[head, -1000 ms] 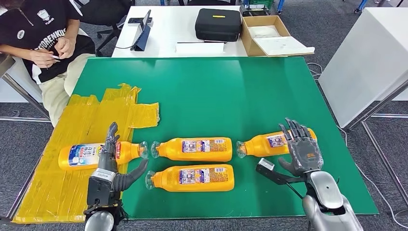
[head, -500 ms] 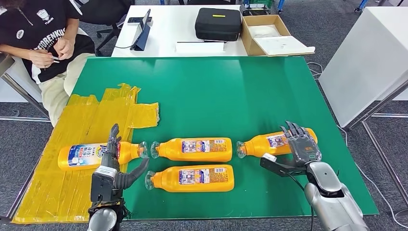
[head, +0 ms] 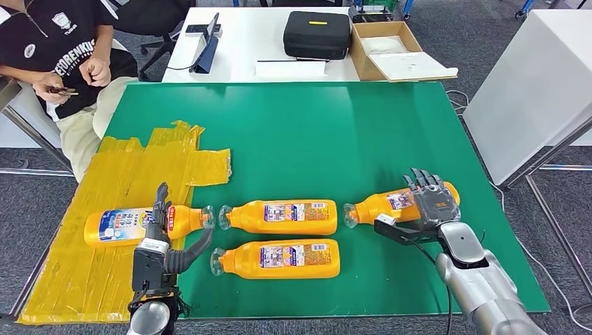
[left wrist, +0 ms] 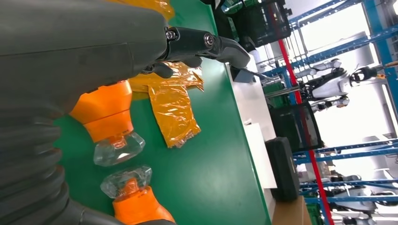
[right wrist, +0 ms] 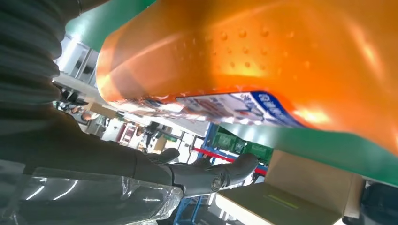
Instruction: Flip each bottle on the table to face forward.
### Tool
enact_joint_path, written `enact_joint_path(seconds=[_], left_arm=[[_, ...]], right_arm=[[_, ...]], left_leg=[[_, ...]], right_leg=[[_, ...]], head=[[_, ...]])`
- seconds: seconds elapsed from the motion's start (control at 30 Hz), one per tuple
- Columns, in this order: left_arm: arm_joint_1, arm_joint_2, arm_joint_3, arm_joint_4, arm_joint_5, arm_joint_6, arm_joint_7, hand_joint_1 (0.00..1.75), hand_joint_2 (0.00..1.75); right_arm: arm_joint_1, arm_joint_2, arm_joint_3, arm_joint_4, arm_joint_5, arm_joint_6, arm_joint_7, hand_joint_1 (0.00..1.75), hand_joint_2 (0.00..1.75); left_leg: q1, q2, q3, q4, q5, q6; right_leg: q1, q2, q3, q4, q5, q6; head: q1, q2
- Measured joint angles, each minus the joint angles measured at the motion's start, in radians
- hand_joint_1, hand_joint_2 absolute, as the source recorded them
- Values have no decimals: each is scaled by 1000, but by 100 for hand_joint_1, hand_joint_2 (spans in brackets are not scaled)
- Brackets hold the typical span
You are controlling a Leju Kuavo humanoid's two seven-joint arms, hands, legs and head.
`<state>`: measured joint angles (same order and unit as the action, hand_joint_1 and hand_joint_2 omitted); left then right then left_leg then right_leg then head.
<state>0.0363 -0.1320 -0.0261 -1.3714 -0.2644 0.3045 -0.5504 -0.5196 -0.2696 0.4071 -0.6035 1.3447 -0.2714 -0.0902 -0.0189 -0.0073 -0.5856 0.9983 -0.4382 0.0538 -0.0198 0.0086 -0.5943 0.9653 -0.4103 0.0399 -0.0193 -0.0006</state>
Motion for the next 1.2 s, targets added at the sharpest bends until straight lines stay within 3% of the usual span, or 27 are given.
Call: enact_joint_path(seconds=[0.5,0.67,0.93,1.07,1.2], left_arm=[[6,3,2,12,-2,5,2,0,175],[9,3,12,12,-9,4,13,0,175],[-7,3,23,19,-10,-5,23,0,175],[-5,3,26,20,-6,-1,21,0,175],[-5,4,27,22,2,3,20,0,175]], right_arm=[[-49,10,21,92,-9,22,28,0,175],[-77,12,-1,128,-72,108,7,0,175],[-128,12,-63,176,-163,321,-14,1,175],[-140,5,-79,189,-176,376,-15,58,175],[-148,-4,-86,203,-183,414,-19,162,175]], left_leg=[[0,0,2,0,0,0],[0,0,4,0,0,0],[0,0,10,0,0,0],[0,0,12,0,-1,0],[0,0,13,0,-1,1]], right_leg=[[0,0,1,0,0,0],[0,0,3,0,0,0],[0,0,9,-1,0,0],[0,0,10,-1,0,0],[0,0,12,-1,0,0]], head=[[0,0],[0,0],[0,0],[0,0],[0,0]])
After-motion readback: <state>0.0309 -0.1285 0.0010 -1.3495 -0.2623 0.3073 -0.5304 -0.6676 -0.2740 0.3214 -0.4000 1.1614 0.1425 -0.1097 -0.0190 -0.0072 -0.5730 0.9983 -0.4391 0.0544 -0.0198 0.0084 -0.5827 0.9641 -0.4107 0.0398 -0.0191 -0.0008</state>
